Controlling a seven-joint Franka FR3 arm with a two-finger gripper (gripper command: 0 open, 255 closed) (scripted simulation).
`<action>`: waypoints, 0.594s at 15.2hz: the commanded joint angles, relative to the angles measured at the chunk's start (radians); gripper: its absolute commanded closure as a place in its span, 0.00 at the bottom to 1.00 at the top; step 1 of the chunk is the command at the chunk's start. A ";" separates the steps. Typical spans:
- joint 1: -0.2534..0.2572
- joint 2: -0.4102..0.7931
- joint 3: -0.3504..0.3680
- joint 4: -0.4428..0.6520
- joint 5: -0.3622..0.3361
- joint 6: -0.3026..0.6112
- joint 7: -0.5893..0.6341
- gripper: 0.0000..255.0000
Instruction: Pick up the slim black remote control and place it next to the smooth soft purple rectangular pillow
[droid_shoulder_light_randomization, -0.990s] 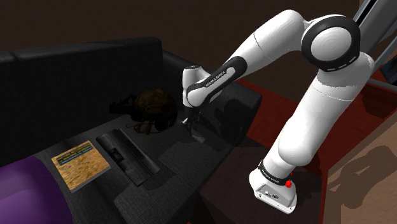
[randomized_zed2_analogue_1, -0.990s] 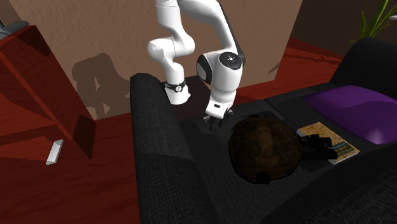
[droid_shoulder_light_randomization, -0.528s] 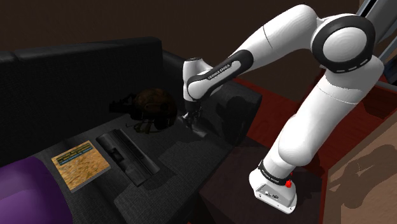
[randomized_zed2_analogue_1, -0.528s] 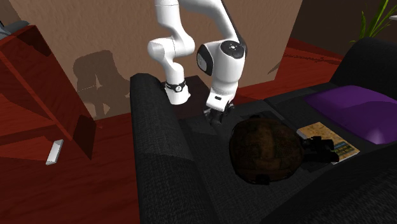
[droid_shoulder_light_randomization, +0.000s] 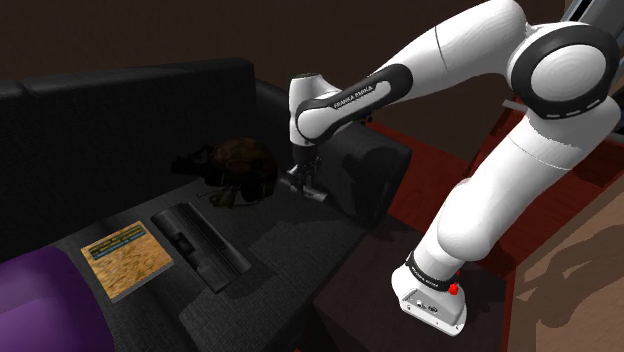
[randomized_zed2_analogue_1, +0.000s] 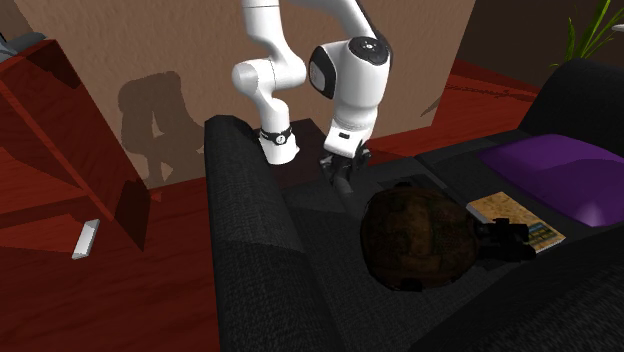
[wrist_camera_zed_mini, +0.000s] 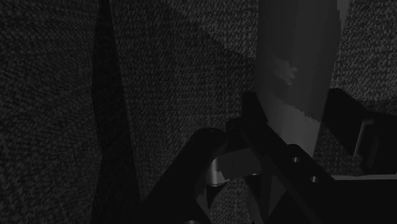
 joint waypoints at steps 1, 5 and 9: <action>0.000 -0.019 -0.001 0.014 0.001 -0.031 -0.001 1.00; 0.000 -0.050 -0.002 0.041 0.002 -0.089 -0.001 1.00; 0.000 -0.077 -0.004 0.071 0.003 -0.146 -0.001 1.00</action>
